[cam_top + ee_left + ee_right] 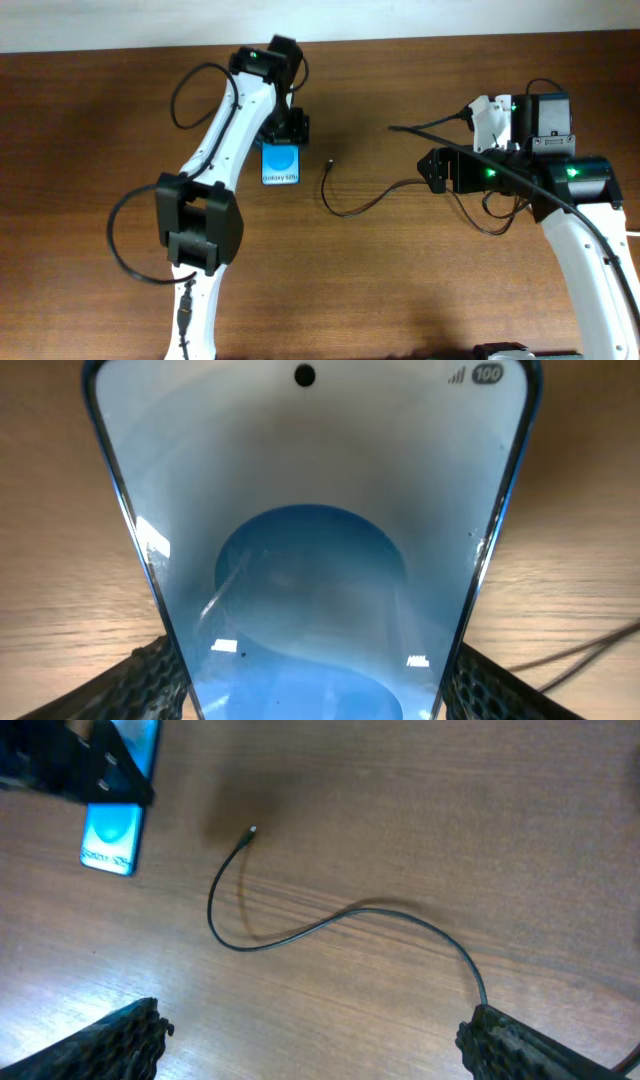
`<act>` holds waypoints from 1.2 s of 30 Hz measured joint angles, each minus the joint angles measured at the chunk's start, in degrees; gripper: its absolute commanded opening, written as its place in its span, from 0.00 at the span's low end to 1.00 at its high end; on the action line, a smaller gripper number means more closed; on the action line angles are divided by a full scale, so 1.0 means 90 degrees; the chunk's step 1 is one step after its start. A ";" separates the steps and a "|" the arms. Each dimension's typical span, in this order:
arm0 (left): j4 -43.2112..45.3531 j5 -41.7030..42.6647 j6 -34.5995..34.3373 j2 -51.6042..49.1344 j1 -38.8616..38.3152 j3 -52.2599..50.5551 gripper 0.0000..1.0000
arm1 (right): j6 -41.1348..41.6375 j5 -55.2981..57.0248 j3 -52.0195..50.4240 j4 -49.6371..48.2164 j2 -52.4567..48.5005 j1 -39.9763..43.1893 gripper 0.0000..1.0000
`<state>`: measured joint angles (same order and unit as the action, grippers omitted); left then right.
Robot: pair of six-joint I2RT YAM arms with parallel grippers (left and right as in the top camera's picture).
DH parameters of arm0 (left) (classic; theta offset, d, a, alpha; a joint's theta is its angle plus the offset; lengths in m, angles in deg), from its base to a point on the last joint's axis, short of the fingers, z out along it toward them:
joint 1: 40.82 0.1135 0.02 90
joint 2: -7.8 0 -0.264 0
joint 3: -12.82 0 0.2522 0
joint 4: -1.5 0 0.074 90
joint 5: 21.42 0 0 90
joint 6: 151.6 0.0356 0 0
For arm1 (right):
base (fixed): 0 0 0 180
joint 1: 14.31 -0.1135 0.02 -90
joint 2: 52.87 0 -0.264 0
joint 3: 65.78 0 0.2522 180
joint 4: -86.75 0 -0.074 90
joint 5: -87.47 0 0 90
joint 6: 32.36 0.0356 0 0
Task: Plug charger to phone and switch on socket
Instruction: 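Lift the phone with the left gripper and tilt it upright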
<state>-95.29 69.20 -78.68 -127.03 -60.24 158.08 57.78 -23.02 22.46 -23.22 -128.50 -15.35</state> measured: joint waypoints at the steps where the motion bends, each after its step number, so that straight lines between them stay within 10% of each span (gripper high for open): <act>1: -0.0087 0.0000 0.0000 0.0002 0.0012 0.0231 0.00 | 0.0087 -0.0002 0.0000 -0.0046 -0.0007 0.0000 0.98; 36: -0.1513 0.6154 -0.2108 0.0000 0.1333 0.1588 0.00 | 0.2006 0.0129 0.0000 -0.0950 -0.1598 -0.0566 0.99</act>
<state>-108.90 124.58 -97.66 -127.03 -48.24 172.38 75.84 -21.86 22.46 -31.76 -142.88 -20.44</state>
